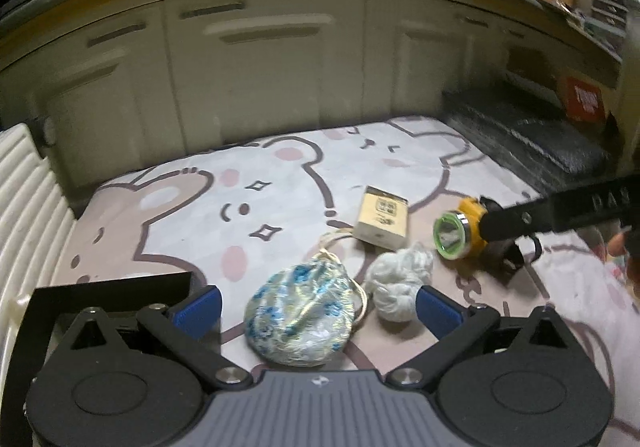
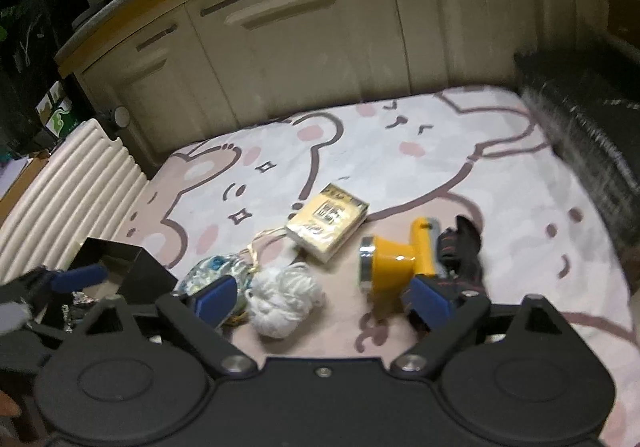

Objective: Organize objects
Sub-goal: 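Grasp the blue floral pouch with the left tool while the right tool grasps the white yarn ball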

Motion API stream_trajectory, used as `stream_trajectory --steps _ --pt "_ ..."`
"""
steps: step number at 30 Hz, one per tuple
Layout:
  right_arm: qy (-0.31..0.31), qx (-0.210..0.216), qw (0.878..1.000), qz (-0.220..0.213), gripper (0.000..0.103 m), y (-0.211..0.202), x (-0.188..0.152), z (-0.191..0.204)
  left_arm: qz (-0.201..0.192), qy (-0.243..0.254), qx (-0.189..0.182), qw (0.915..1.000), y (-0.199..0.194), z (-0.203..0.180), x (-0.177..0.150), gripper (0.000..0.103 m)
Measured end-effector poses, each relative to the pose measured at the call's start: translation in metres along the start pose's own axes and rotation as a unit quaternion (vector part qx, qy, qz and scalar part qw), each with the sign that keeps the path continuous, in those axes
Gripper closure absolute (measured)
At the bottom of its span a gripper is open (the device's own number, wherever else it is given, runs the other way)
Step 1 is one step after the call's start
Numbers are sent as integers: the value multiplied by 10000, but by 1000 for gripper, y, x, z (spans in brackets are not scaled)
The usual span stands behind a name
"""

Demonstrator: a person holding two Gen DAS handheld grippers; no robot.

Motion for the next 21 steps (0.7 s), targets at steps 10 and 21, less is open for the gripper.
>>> stream_trajectory --steps 10,21 --pt "378 389 9971 543 17 32 -8 15 426 940 -68 9946 30 -9 -21 22" --pt "667 560 9910 1019 28 74 -19 30 650 1292 133 9894 66 -3 -38 44"
Point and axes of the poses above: each gripper's, at about its wrist camera, not at the fingertips, and y roughly the way its jaws point, z to its left, x to its top, the point moved 7 cm from there along y, roughly the way its jaws point, and after that the axes turned 14 degrees about -x, right-handed, at the moved point
